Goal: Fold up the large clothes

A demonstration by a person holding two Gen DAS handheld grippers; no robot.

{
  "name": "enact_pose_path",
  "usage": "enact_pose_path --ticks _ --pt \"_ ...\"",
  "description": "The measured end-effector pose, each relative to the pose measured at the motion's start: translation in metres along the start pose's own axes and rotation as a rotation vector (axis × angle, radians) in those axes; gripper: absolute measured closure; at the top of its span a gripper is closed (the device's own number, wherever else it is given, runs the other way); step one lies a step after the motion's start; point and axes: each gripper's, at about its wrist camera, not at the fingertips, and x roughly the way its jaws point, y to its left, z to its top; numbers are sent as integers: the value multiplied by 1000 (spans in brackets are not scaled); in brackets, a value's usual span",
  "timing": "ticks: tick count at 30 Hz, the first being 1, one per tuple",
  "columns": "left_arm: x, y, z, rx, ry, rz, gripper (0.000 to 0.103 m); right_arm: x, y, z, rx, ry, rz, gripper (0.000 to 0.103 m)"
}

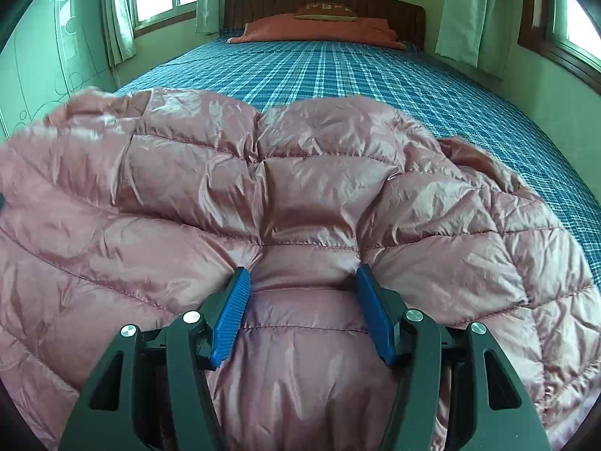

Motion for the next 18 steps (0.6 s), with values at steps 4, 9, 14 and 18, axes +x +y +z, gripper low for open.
enact_pose_path --ticks 4,9,14,18 --pt "-11 -50 5 76 -14 -33 88 -27 -29 4 46 -34 15 45" --pt "-5 -115 -2 184 1 -43 88 -56 -78 1 102 -59 -6 44" --pt "21 -176 -24 258 46 -47 88 -82 -135 -10 158 -84 -67 44" --pt "51 -213 -49 316 87 -33 88 -93 -174 -20 184 -86 -141 44"
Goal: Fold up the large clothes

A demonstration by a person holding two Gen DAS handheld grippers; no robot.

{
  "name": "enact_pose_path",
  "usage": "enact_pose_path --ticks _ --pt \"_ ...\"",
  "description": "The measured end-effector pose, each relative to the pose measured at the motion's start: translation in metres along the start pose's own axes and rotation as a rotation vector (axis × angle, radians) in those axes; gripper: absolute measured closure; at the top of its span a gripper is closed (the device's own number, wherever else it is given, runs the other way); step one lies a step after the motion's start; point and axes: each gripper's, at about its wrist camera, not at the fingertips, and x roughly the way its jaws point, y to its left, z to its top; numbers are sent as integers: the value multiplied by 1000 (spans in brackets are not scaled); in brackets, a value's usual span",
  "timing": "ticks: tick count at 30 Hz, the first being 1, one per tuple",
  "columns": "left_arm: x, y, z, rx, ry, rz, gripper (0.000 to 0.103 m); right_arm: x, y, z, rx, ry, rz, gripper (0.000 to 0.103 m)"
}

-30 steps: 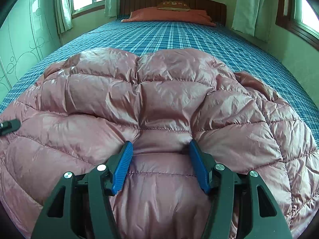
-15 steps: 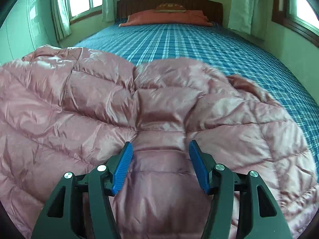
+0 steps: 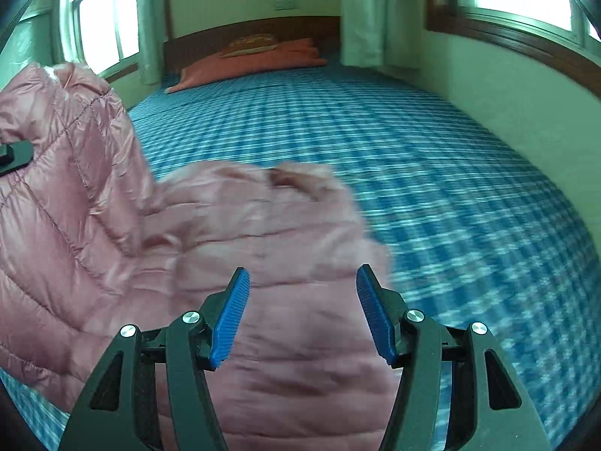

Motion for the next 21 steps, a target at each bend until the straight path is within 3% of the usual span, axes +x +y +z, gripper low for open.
enact_pose_path --ticks 7,12,21 --pt "68 -40 -37 28 124 17 88 1 -54 -9 64 30 -79 44" --pt "115 -52 -71 29 224 36 88 8 -71 -18 94 62 -83 44" --pt "144 -62 -97 121 189 60 88 23 -78 -31 105 105 -87 44"
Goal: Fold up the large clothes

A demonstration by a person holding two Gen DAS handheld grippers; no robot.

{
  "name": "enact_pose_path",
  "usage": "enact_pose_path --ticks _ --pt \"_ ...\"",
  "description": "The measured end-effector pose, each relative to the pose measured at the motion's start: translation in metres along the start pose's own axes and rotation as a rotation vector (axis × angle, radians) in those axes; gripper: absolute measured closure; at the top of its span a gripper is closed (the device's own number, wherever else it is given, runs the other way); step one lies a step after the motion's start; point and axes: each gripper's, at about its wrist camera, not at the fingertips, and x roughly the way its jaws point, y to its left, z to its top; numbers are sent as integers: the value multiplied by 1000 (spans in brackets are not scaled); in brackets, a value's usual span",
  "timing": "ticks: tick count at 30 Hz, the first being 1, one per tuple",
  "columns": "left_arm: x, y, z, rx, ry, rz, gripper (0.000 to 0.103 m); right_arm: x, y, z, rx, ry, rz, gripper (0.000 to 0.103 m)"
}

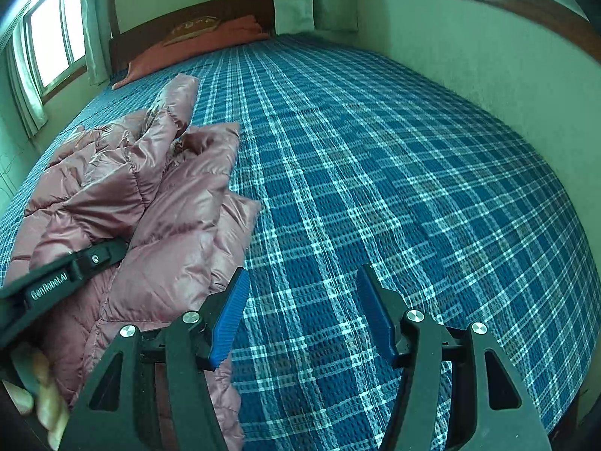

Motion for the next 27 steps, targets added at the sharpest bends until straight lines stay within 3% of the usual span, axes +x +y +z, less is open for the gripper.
enact_pose_path --ticks 7,11,17,22,27 --pt "-14 3 0 -10 -37 -39 85 -3 -6 -1 9 -7 -2 44" --pt "-36 -4 -2 -21 -56 -74 50 -15 -8 -6 12 -19 -5 44" --pt "-84 -14 -14 -5 -109 -136 44 -44 -8 -21 6 -46 -21 44" --pt "-122 16 -27 -68 -142 -154 39 -68 -2 -24 7 -79 -4 44" --pt "-144 75 -36 -193 -182 -108 32 -90 17 -17 12 -109 61 44"
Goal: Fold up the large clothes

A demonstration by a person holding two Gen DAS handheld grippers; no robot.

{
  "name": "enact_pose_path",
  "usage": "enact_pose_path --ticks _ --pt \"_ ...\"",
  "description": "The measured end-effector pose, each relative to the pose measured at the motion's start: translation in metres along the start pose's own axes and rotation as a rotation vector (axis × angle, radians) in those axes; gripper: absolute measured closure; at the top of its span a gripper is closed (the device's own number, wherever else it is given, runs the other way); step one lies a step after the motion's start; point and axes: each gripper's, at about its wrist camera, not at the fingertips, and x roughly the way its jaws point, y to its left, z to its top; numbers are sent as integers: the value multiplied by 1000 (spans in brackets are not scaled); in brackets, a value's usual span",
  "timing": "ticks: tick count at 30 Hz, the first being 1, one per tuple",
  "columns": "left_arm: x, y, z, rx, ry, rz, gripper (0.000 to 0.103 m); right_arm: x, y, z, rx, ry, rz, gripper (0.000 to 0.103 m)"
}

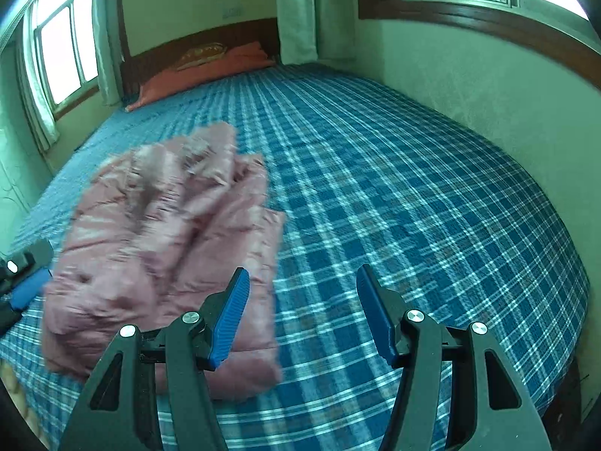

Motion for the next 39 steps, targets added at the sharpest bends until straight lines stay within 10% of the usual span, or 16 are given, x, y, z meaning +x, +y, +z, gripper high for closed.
enact_pose_path --ticks 11,20,22,25,39 --pt "-21 86 -17 -234 -16 -7 26 -24 75 -1 -9 7 239 27" --pt "-12 92 -27 -278 7 -10 26 6 94 -13 -27 81 215 27" --pt "-8 94 -29 -305 17 -25 26 12 91 -13 -29 101 217 68" --pt "-7 90 -30 -313 23 -49 26 12 81 -13 -22 95 219 87" --pt "47 47 -40 -159 124 64 21 50 -7 -40 168 166 181 89"
